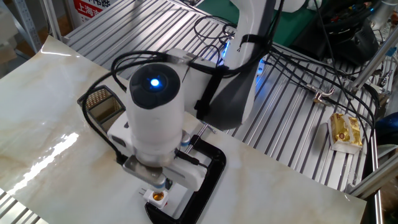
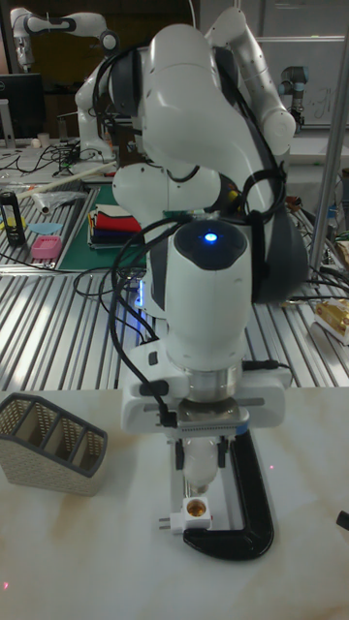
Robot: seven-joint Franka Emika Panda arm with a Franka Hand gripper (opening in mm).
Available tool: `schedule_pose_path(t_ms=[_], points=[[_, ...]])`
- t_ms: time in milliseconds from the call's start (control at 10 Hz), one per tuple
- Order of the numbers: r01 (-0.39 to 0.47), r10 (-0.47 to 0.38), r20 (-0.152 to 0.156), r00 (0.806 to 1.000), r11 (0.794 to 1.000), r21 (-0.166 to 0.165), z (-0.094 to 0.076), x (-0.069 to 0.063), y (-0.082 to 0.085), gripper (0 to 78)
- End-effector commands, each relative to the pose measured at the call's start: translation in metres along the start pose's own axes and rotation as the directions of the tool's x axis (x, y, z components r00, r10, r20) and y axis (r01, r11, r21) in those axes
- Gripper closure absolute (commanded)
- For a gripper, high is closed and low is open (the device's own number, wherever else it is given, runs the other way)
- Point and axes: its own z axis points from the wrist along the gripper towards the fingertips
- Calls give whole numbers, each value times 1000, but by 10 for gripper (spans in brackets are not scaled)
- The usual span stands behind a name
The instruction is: Install the light bulb by rotating it
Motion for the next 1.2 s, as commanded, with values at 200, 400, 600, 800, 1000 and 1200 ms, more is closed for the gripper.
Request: schedule_pose_path(t_ms=[200,400,600,800,1000,1200], points=[[96,-96,3,995,995,-6,9,-10,4,764],[101,-100,24,995,995,-9,20,-12,4,764],[90,-90,23,996,996,-10,23,-12,4,764],[74,-74,21,997,997,-5,25,-12,4,764],[61,-61,25,998,998,-5,30,-12,4,764],[57,-57,35,998,998,-2,38,-12,4,764]])
